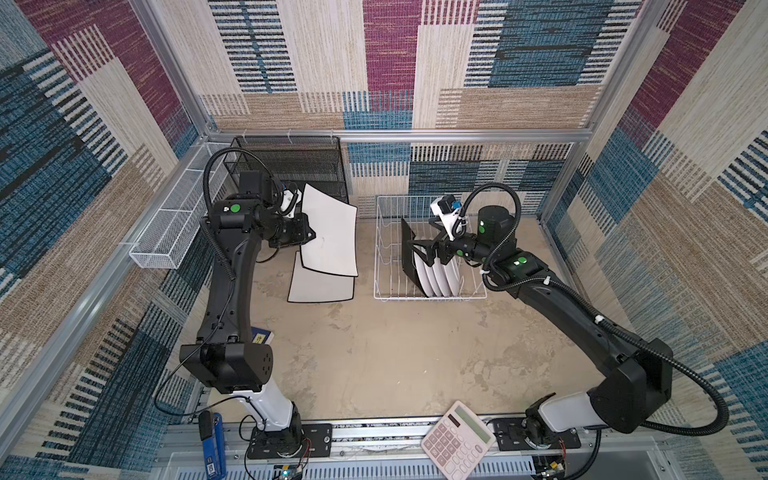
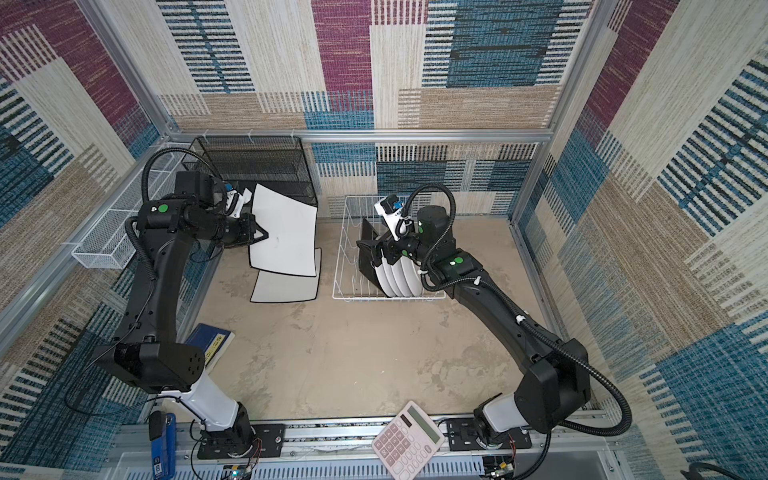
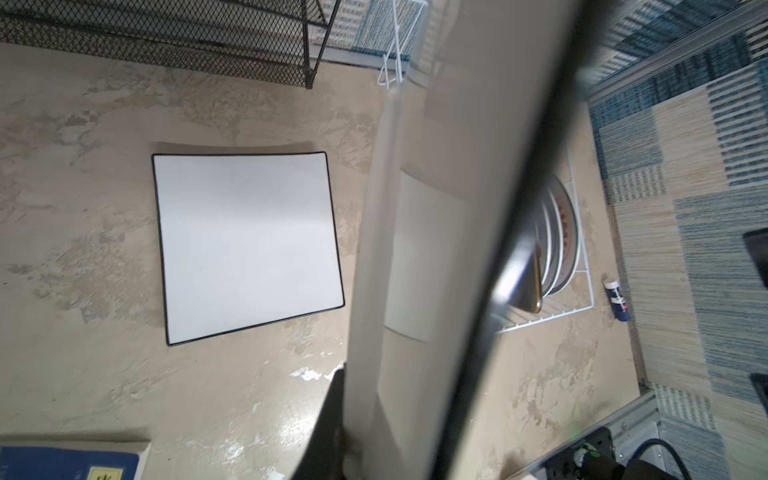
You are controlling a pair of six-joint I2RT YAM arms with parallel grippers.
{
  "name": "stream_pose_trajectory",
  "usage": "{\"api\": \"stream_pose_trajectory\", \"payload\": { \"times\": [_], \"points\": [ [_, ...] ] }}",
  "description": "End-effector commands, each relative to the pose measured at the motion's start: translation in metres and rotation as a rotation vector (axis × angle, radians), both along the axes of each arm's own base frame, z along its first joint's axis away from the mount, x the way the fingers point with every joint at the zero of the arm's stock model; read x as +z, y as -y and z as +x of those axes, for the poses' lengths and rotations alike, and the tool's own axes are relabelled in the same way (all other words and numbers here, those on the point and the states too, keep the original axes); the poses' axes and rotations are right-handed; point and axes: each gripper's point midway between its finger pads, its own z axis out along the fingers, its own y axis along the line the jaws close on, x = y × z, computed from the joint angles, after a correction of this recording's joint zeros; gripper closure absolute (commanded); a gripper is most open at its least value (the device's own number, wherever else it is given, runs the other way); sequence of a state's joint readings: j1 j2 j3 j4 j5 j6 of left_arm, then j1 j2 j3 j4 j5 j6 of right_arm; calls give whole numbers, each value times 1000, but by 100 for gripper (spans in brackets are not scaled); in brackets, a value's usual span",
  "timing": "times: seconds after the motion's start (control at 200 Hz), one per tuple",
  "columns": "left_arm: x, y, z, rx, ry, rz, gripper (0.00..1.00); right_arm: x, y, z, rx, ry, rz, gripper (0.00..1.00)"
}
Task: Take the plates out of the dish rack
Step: 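Lower the white square plate onto the first plate with the left gripper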
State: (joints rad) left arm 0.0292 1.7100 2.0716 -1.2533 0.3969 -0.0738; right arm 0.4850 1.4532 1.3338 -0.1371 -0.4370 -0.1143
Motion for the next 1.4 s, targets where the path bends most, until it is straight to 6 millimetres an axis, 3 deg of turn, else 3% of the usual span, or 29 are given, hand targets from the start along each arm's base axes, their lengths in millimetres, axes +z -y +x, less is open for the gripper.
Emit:
{"api": "stream_pose_trajectory", "payload": {
  "times": [0.0,0.19,0.491,0.621,0.761,1.392],
  "points": [
    [-5,-6,10,-31,18,16,100,-9,-3,3,5,-2,-44,1],
    [-44,-21,20,-37,-76,-7,100,-28,-13,3,24,-31,-94,1],
    [-80,-29,43,-68,-159,-191,100,-34,-17,1,21,-46,-77,1],
    [-96,-25,46,-125,-181,-293,100,-34,-17,-2,23,-46,-79,1],
    [-118,-34,51,-120,-220,-349,100,-31,-16,-4,23,-40,-76,1],
    [-163,-58,63,-136,-251,-404,100,-38,-19,-7,18,-67,-46,1]
  ]
}}
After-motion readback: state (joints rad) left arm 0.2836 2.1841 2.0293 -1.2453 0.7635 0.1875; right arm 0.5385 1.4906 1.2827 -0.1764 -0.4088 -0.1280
